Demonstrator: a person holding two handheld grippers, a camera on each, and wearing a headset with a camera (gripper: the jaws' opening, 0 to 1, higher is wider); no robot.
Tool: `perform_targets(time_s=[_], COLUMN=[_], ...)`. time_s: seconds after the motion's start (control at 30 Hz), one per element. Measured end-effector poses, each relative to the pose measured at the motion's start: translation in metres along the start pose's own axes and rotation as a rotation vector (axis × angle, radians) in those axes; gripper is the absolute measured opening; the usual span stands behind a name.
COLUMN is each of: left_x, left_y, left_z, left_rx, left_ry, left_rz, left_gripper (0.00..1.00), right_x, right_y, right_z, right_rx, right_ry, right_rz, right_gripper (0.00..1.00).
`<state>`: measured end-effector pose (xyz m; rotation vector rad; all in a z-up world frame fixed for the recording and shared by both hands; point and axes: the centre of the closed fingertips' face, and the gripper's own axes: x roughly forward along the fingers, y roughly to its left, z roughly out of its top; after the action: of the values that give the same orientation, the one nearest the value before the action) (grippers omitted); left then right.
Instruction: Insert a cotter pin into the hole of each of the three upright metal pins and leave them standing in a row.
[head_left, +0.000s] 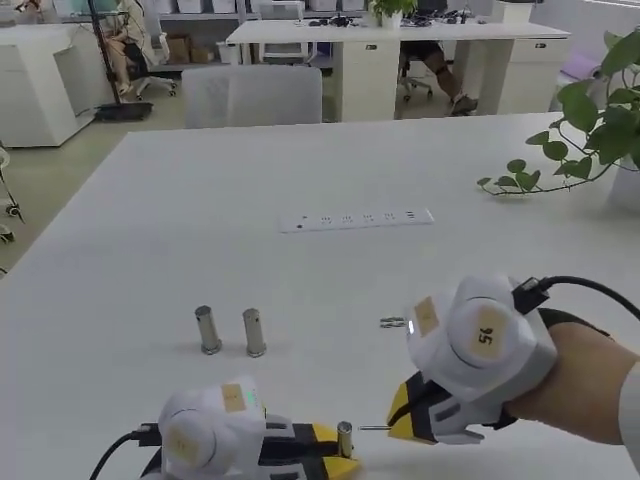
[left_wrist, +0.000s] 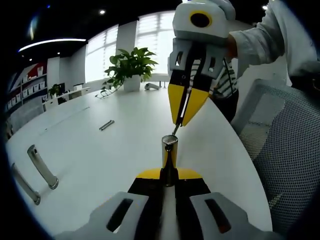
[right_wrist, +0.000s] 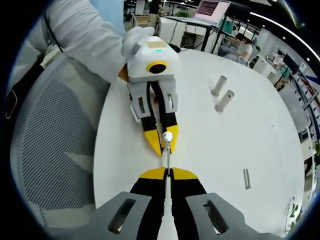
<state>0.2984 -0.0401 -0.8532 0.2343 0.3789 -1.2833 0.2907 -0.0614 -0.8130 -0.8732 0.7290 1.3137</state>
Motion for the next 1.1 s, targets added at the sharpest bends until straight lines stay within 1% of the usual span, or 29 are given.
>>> perform_targets(time_s=[0.17, 0.37, 0.77, 1.1], left_x=[0.0002, 0.0003, 0.0004, -0.0002], left_y=[0.0001, 0.0005, -0.0004, -0.0014], left_z=[-0.0002, -0.0005, -0.0011, -0.0013], left_rx=[0.001, 0.001, -0.003, -0.004], left_ry=[0.0, 0.001, -0.001, 0.0], left_rz=[0.0, -0.001, -0.003, -0.004], left_gripper=[0.06, 0.06, 0.06, 0.06], right_x=[0.0034, 0.0059, 0.0037, 0.0023], right_y=[0.0004, -0.0006, 0.002, 0.0028], right_z=[-0.0001, 0.0033, 0.0025, 0.0066], right_rx=[-0.003, -0.011, -0.013, -0.022], right_ry=[0.006, 0.0, 0.0, -0.004], right_rz=[0.006, 0.008, 0.012, 0.011], right_gripper=[0.03, 0.03, 0.03, 0.03])
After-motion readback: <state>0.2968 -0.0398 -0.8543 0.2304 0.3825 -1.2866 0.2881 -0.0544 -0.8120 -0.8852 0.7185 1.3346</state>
